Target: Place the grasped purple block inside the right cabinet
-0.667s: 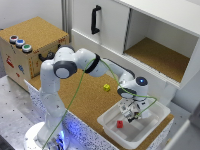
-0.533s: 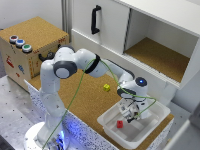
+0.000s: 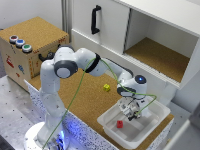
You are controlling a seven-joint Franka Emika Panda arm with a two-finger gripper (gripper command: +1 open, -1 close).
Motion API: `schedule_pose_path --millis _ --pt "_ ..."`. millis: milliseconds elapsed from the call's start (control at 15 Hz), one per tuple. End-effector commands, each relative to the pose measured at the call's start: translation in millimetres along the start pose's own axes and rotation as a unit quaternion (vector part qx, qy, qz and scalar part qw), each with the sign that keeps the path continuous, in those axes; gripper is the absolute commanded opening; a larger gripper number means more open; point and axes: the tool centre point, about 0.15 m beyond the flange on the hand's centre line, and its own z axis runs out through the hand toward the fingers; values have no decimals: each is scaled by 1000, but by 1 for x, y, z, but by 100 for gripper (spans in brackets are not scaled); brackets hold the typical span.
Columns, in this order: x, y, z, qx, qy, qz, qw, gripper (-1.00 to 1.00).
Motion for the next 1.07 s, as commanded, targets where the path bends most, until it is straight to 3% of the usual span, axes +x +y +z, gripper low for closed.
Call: schedule_pose_path --millis 0,200,600,1000 --pt "-8 1 10 -41 -6 -1 999 -100" --pt "4 -5 -14 -53 20 -23 998 -100" --pt "68 -47 -93 -78 114 -144 980 -100" --pt "164 -92 -208 -69 252 -230 937 -100"
